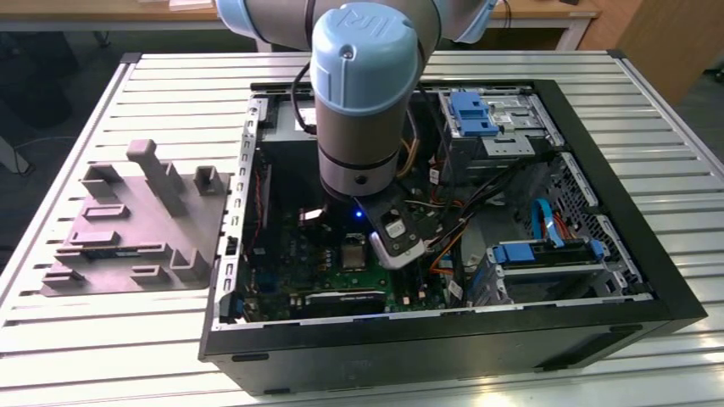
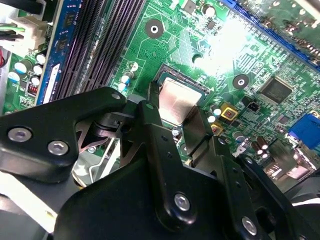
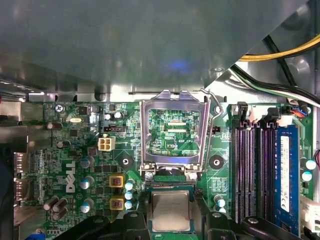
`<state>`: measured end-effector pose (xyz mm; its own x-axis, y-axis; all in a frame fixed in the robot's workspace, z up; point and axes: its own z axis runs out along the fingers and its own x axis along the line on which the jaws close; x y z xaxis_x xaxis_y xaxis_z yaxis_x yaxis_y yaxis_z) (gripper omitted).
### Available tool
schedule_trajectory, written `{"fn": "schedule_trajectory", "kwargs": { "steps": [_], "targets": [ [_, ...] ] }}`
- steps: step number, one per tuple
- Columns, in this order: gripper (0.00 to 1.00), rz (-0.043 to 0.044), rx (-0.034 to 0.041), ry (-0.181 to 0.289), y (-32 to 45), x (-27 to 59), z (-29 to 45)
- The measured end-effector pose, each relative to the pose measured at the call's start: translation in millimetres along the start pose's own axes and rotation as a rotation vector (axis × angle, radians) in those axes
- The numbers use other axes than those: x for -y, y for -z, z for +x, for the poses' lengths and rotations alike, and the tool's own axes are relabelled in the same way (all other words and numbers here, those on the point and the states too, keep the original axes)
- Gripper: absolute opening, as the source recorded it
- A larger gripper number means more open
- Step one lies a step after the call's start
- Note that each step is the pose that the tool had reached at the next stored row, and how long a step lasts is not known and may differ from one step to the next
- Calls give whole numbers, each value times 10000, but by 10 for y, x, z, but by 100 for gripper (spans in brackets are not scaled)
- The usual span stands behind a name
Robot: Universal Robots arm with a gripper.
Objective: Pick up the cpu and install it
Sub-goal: 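Place the cpu into insertion slot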
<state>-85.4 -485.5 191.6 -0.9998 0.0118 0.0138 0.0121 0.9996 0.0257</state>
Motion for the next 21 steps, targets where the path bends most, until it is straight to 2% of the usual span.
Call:
{"fn": "schedule_trajectory", "kwargs": {
  "steps": [21],
  "targets": [
    [44, -13, 4, -154, -27, 1, 0]
  ]
}}
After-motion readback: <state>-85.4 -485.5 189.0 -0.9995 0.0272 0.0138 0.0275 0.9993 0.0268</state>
